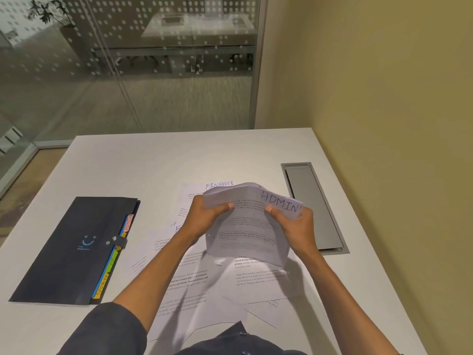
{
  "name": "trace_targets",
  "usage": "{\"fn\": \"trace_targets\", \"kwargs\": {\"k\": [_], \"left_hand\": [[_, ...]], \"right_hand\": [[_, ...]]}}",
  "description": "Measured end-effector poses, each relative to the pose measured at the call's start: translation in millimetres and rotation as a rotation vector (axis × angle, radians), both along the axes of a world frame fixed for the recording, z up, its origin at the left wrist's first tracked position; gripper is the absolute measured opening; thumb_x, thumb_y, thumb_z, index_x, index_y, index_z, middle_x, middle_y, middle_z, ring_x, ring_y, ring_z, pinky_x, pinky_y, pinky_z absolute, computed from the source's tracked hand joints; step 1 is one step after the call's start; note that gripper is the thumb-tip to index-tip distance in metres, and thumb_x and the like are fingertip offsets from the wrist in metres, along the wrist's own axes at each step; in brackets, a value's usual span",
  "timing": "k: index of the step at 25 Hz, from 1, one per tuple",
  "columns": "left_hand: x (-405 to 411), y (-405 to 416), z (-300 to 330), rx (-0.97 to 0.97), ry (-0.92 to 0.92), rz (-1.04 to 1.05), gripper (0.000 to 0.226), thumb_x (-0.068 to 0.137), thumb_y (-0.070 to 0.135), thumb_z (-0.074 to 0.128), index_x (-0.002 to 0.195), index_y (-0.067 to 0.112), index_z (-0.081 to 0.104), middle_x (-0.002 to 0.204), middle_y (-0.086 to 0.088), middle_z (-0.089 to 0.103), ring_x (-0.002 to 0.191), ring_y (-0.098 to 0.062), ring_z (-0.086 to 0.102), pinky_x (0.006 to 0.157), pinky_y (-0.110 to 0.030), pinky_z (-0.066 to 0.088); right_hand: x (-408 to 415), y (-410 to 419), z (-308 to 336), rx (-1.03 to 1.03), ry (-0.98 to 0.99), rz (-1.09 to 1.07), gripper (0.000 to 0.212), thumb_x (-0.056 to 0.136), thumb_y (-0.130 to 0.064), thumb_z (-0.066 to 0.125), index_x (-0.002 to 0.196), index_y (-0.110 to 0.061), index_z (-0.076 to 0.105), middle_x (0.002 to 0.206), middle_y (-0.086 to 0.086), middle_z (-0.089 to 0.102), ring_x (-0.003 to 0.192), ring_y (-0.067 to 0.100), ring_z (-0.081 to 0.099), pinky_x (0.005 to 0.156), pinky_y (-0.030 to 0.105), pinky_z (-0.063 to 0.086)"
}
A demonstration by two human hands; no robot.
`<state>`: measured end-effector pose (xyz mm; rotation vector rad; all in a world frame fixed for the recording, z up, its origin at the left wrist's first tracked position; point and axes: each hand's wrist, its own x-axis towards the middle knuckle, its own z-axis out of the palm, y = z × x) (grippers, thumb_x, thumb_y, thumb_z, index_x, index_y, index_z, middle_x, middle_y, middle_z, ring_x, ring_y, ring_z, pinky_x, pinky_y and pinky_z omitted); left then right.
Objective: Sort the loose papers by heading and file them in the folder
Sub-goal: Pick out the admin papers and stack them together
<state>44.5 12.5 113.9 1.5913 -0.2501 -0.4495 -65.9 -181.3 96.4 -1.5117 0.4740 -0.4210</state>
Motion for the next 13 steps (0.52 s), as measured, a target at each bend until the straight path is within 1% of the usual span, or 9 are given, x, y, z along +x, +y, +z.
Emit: {"fn": "trace_targets", "kwargs": {"k": [2, 4, 7, 9, 11, 13], "left_hand": [[1.4, -2.7, 4.1, -0.011, -0.005, 0.013, 0.026, 0.079, 0.01, 0.077, 0.102, 0.02, 0.071, 0.095, -0.002, 0.076, 0.085, -0.015, 0.072, 0.072, -0.026, 0.058], [3.9, -5.4, 7.2, -0.023, 0.002, 0.029, 0.025, 0.077, 0.011, 0.078, 0.1, 0.017, 0.071, 0.093, -0.002, 0.075, 0.081, -0.013, 0.072, 0.068, -0.025, 0.057], [5.2, -7.2, 9.7, -0.034, 0.017, 0.044, 0.022, 0.077, 0.013, 0.077, 0.098, 0.015, 0.071, 0.09, -0.001, 0.075, 0.074, -0.008, 0.07, 0.061, -0.021, 0.053], [4.1, -7.0, 5.7, -0.032, 0.03, 0.043, 0.02, 0.076, 0.012, 0.078, 0.096, 0.011, 0.073, 0.088, -0.005, 0.075, 0.075, -0.013, 0.071, 0.063, -0.025, 0.055], [1.8, -5.3, -0.9, -0.012, 0.037, 0.039, 0.02, 0.076, 0.011, 0.079, 0.095, 0.006, 0.075, 0.088, -0.008, 0.076, 0.079, -0.02, 0.072, 0.069, -0.029, 0.056], [-0.8, -3.2, -7.3, -0.004, 0.039, 0.022, 0.016, 0.077, 0.008, 0.078, 0.092, 0.007, 0.076, 0.089, -0.006, 0.076, 0.085, -0.019, 0.073, 0.076, -0.029, 0.055]], "right_hand": [[1.7, 1.2, 7.0, -0.017, -0.043, 0.004, 0.025, 0.078, -0.016, 0.082, 0.101, -0.009, 0.075, 0.087, 0.001, 0.078, 0.081, 0.02, 0.075, 0.067, 0.03, 0.06], [3.0, 0.6, 13.1, -0.008, -0.083, -0.014, 0.023, 0.077, -0.011, 0.082, 0.099, -0.008, 0.075, 0.086, -0.001, 0.077, 0.078, 0.015, 0.074, 0.066, 0.026, 0.059], [5.5, -1.7, 15.4, 0.006, -0.121, -0.054, 0.024, 0.075, -0.008, 0.083, 0.096, -0.014, 0.073, 0.084, -0.002, 0.077, 0.076, 0.011, 0.073, 0.065, 0.022, 0.057], [5.1, -2.4, 12.9, 0.003, -0.12, -0.049, 0.029, 0.075, -0.007, 0.083, 0.1, -0.016, 0.073, 0.089, -0.001, 0.076, 0.078, 0.01, 0.072, 0.066, 0.021, 0.057], [2.7, -2.2, 7.6, -0.002, -0.101, -0.026, 0.034, 0.075, -0.006, 0.083, 0.106, -0.015, 0.072, 0.089, -0.002, 0.076, 0.079, 0.011, 0.072, 0.067, 0.022, 0.058], [-0.5, -0.9, 1.3, -0.006, -0.086, -0.007, 0.031, 0.074, -0.004, 0.083, 0.103, -0.012, 0.073, 0.087, -0.006, 0.076, 0.082, 0.011, 0.072, 0.071, 0.022, 0.057]]}}
